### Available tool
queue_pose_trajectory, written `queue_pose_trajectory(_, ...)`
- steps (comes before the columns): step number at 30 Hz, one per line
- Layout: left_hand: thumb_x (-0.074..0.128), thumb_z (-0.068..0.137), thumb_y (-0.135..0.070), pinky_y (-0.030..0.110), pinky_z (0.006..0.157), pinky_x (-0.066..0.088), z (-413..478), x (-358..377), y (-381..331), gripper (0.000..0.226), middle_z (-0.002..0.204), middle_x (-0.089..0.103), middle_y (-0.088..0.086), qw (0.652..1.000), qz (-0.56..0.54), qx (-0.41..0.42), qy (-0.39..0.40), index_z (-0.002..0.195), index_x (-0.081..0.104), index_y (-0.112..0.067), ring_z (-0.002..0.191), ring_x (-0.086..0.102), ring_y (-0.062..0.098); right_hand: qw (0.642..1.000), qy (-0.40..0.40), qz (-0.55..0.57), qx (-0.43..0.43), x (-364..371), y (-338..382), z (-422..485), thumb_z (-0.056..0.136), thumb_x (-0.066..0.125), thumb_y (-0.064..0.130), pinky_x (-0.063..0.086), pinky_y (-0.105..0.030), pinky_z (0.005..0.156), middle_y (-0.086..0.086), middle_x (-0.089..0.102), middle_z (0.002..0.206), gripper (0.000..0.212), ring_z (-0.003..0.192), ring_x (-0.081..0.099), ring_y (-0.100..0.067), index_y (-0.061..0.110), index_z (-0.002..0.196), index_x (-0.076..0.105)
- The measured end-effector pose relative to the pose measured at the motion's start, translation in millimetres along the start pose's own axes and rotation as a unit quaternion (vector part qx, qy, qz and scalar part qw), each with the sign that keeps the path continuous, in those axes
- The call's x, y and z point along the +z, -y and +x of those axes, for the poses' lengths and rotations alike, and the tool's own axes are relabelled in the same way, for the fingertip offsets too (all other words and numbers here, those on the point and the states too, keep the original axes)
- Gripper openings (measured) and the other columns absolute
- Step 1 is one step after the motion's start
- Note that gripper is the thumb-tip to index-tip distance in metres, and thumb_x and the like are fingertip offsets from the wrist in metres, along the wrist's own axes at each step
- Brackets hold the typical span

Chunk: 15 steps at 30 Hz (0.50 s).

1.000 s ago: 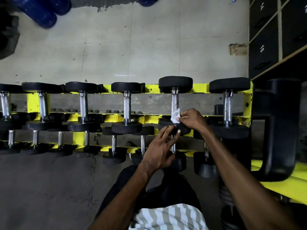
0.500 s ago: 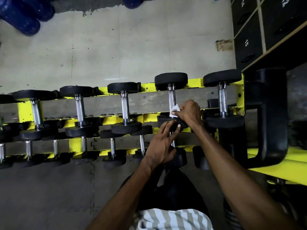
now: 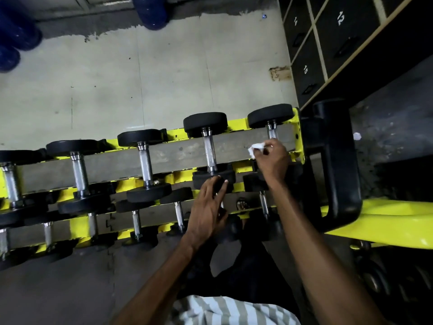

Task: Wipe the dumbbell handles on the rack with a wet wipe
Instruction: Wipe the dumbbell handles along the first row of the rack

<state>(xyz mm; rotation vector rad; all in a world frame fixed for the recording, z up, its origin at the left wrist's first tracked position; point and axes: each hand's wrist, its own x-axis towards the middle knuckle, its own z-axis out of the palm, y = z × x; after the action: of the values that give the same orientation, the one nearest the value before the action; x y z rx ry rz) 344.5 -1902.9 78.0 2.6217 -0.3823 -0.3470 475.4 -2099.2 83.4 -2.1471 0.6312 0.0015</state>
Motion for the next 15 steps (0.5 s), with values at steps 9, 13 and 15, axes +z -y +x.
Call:
queue_pose_trajectory(9, 0.072, 0.075, -0.022, 0.04, 0.119, 0.033, 56, 41, -116, 0.097, 0.161, 0.025, 0.019, 0.994, -0.036, 0.092, 0.05, 0.16, 0.028, -0.01, 0.148, 0.027, 0.035, 0.995, -0.062, 0.065, 0.03, -44, -32, 104, 0.071, 0.077, 0.008, 0.044, -0.017, 0.058, -0.003, 0.069, 0.082, 0.019, 0.07, 0.062, -0.016, 0.013, 0.084, 0.064)
queue_pose_trajectory(13, 0.071, 0.078, -0.029, 0.035, 0.126, 0.015, 77, 58, -141, 0.099, 0.165, 0.018, 0.018, 0.995, 0.019, 0.088, 0.051, 0.162, 0.021, -0.009, 0.152, 0.017, 0.034, 1.0, 0.009, 0.02, -0.007, -25, -31, 110, 0.076, 0.078, 0.018, 0.041, -0.029, 0.057, -0.005, 0.067, 0.078, 0.019, 0.07, 0.062, -0.023, 0.007, 0.081, 0.063)
queue_pose_trajectory(15, 0.07, 0.08, -0.031, 0.038, 0.127, 0.02, 82, 64, -142, 0.098, 0.165, 0.017, 0.017, 0.994, 0.029, 0.081, 0.061, 0.162, 0.02, -0.009, 0.153, 0.017, 0.035, 0.999, 0.022, 0.013, -0.025, -23, -31, 102, 0.075, 0.082, 0.025, 0.035, -0.027, 0.059, -0.001, 0.064, 0.078, 0.026, 0.07, 0.058, -0.02, 0.006, 0.082, 0.065)
